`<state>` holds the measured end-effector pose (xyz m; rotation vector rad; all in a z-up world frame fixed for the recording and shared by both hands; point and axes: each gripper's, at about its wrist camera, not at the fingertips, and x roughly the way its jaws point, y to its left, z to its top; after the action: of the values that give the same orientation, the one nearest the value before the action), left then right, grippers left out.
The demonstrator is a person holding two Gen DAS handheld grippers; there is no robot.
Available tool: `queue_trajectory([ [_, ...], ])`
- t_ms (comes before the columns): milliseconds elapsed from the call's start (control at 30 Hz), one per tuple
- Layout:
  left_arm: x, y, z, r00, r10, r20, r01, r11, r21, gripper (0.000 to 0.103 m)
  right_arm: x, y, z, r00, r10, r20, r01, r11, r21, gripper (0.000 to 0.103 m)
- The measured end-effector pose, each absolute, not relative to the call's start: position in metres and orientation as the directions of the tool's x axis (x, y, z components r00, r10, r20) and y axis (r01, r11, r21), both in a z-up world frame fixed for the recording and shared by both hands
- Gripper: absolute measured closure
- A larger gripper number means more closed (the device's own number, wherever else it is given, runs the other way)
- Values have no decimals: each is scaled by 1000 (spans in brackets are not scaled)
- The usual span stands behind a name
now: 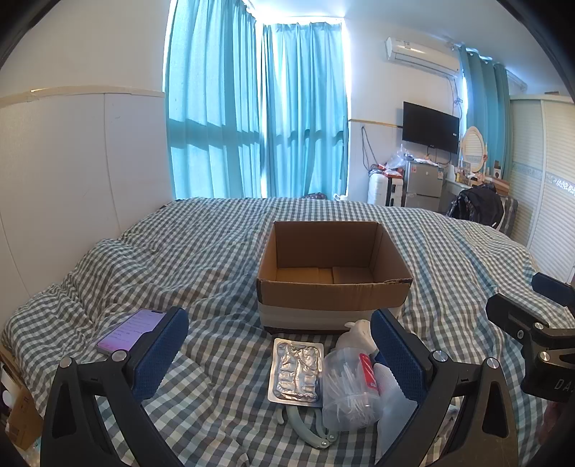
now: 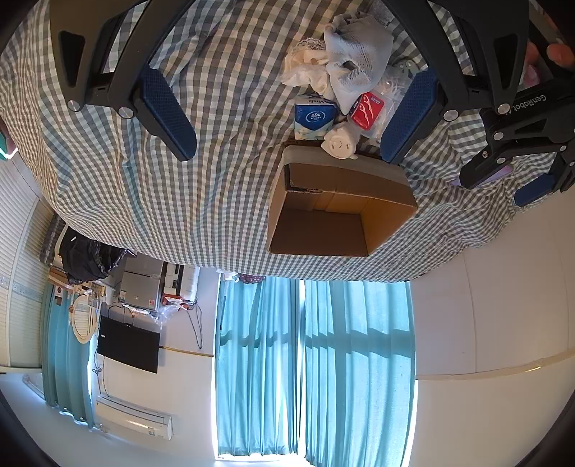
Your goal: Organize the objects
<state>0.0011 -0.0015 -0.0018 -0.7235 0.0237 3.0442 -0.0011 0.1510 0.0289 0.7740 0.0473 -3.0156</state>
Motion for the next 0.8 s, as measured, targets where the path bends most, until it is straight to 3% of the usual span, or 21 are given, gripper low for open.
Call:
queue_trajectory([
  [800, 6, -4, 2, -893, 7, -449, -11, -1000, 6, 0, 5, 144, 33, -880, -28, -475, 45, -999, -23, 0],
])
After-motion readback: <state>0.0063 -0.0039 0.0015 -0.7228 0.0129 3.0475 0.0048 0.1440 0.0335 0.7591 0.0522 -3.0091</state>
